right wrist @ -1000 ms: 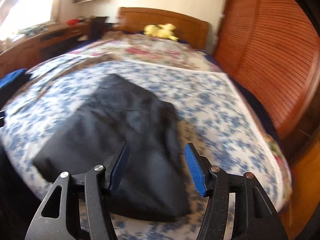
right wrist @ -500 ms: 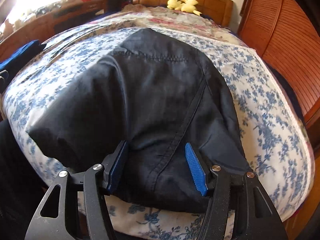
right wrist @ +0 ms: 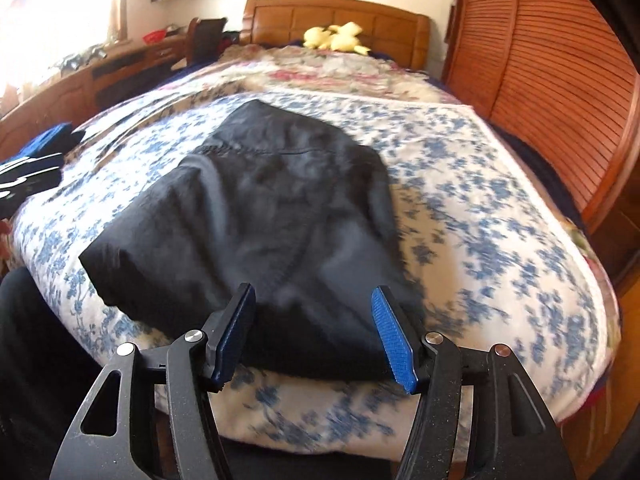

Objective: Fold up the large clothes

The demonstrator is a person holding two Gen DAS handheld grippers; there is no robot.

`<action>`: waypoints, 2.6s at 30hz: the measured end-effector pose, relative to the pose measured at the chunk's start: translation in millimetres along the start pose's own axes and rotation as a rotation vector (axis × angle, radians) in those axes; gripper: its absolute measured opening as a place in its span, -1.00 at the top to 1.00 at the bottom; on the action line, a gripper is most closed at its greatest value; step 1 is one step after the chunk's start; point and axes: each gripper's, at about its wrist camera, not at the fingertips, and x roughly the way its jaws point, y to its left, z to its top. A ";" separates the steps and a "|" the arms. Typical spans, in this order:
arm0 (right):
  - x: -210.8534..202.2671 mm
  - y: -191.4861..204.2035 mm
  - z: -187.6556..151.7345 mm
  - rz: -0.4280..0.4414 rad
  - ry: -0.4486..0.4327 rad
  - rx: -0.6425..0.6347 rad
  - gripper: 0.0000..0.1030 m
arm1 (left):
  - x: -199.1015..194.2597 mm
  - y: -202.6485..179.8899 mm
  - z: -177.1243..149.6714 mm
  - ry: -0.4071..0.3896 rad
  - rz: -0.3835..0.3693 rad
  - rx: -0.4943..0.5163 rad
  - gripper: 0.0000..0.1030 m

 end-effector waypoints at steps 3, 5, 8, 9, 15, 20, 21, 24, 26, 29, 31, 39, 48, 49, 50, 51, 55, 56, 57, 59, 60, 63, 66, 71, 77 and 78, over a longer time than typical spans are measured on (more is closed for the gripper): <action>-10.1 -14.9 -9.8 -0.023 -0.001 0.028 -0.20 | 22.2 1.8 10.2 0.017 -0.009 0.019 -0.01; -11.8 -21.8 -16.3 -0.025 0.007 0.047 -0.20 | 34.4 3.9 15.3 0.027 -0.027 0.017 -0.01; -8.4 -27.3 -25.0 -0.023 0.018 0.066 -0.20 | 54.4 7.1 24.0 0.046 -0.029 0.024 -0.01; -3.9 -29.1 -27.9 -0.021 0.026 0.076 -0.20 | 61.1 8.0 27.0 0.050 -0.030 0.031 -0.01; 20.2 -35.7 -39.5 -0.002 0.063 0.113 -0.20 | 96.1 15.3 46.0 0.083 -0.024 0.048 -0.01; 37.4 -38.8 -39.2 0.046 0.067 0.140 -0.20 | 131.0 27.3 67.0 0.103 -0.002 0.037 -0.01; 39.5 -38.4 -39.1 0.051 0.067 0.139 -0.20 | 137.5 29.4 70.8 0.106 0.001 0.034 -0.01; 46.2 -37.3 -37.3 0.068 0.064 0.136 -0.20 | 162.8 38.4 84.4 0.119 0.031 0.028 -0.01; 49.0 -37.5 -37.0 0.078 0.061 0.141 -0.20 | 178.7 43.7 93.9 0.123 0.061 0.028 -0.01; 50.5 -36.5 -36.9 0.083 0.058 0.136 -0.20 | 200.4 51.5 103.3 0.126 0.082 0.023 -0.01; 51.3 -35.7 -37.0 0.082 0.057 0.125 -0.20 | 212.8 56.3 107.2 0.134 0.097 0.017 -0.01; 52.9 -38.2 -36.7 0.097 0.054 0.127 -0.21 | 253.1 74.1 108.9 0.180 0.091 -0.037 -0.02; 55.7 -40.8 -39.6 0.106 0.049 0.148 -0.22 | 277.2 71.2 105.3 0.222 0.100 -0.026 -0.08; 55.8 -40.6 -39.6 0.106 0.050 0.147 -0.22 | 278.9 71.7 104.5 0.225 0.100 -0.031 -0.09; 56.1 -40.2 -39.3 0.105 0.051 0.146 -0.23 | 280.5 72.2 103.7 0.227 0.100 -0.036 -0.09; 56.1 -39.7 -39.0 0.103 0.052 0.146 -0.23 | 281.6 72.8 103.3 0.229 0.100 -0.042 -0.11; 56.7 -36.1 -39.6 0.092 0.048 0.136 -0.24 | 283.6 74.5 101.9 0.239 0.091 -0.055 -0.11; 57.0 -35.7 -40.0 0.093 0.047 0.134 -0.24 | 283.9 74.2 101.8 0.241 0.091 -0.052 -0.11; 57.2 -35.6 -40.1 0.097 0.047 0.137 -0.24 | 284.0 73.9 102.0 0.241 0.092 -0.048 -0.11; 57.9 -36.5 -39.9 0.106 0.049 0.147 -0.24 | 284.4 73.5 102.1 0.243 0.088 -0.043 -0.10; 58.1 -36.3 -39.7 0.111 0.048 0.148 -0.19 | 284.5 73.7 102.2 0.245 0.084 -0.042 -0.08; 58.3 -35.8 -38.5 0.170 0.046 0.164 0.26 | 284.3 74.4 103.2 0.248 0.064 -0.038 0.10; 57.0 -29.2 -36.7 0.213 0.041 0.146 0.77 | 282.7 72.1 104.8 0.257 0.074 -0.010 0.42; 50.4 -36.6 -35.7 0.242 0.002 0.176 0.87 | 268.2 63.5 113.8 0.253 0.125 0.034 0.72; 30.4 -50.2 -25.5 0.236 -0.081 0.188 0.91 | 238.1 51.7 129.1 0.191 0.150 0.063 0.79; 28.9 -51.8 -23.6 0.231 -0.090 0.190 0.91 | 231.7 49.1 131.8 0.175 0.150 0.066 0.79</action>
